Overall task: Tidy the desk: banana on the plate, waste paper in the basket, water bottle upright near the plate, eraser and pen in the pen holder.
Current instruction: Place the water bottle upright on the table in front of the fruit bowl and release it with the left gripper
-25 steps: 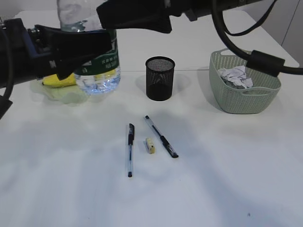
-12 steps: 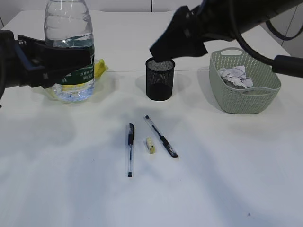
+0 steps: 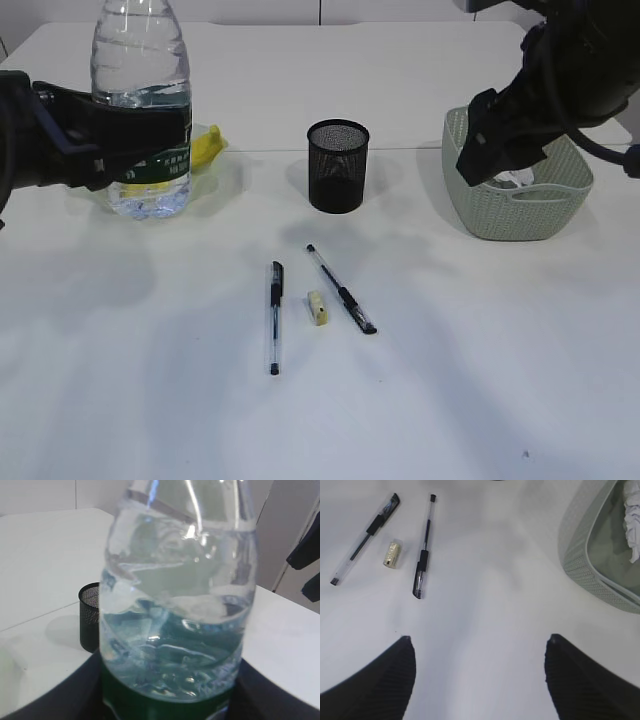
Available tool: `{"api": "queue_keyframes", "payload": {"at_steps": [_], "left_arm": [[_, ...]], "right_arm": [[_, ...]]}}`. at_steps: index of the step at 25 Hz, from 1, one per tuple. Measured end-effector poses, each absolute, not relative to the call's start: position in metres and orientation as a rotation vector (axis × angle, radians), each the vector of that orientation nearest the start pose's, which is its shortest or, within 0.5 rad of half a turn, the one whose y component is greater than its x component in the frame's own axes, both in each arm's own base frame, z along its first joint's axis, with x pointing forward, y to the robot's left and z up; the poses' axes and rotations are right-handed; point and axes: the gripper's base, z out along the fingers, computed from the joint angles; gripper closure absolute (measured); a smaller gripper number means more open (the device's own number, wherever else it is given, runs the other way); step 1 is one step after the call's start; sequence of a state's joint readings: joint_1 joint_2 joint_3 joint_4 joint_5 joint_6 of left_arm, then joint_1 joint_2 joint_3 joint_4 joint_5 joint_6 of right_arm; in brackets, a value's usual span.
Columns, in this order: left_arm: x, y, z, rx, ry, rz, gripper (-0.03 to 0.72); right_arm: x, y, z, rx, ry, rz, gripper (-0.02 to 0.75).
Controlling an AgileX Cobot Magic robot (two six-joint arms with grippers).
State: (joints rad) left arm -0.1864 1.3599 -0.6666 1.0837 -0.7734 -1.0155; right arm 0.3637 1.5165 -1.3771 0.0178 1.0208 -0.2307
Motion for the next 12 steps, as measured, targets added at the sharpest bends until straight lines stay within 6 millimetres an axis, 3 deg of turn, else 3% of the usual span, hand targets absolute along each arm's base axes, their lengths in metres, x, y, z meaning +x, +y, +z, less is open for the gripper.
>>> {"api": "queue_keyframes", "payload": {"at_steps": [8,12], "left_arm": [[0.259,-0.101,0.275,0.631,1.548,-0.619,0.312],[0.269,-0.105,0.265,0.600,1.490,-0.680,0.312]], "right_arm": [[0.296,0.113,0.335,-0.762,2.545,0.048,0.144],[0.296,0.113,0.335,-0.762,2.545,0.048,0.144]]}}
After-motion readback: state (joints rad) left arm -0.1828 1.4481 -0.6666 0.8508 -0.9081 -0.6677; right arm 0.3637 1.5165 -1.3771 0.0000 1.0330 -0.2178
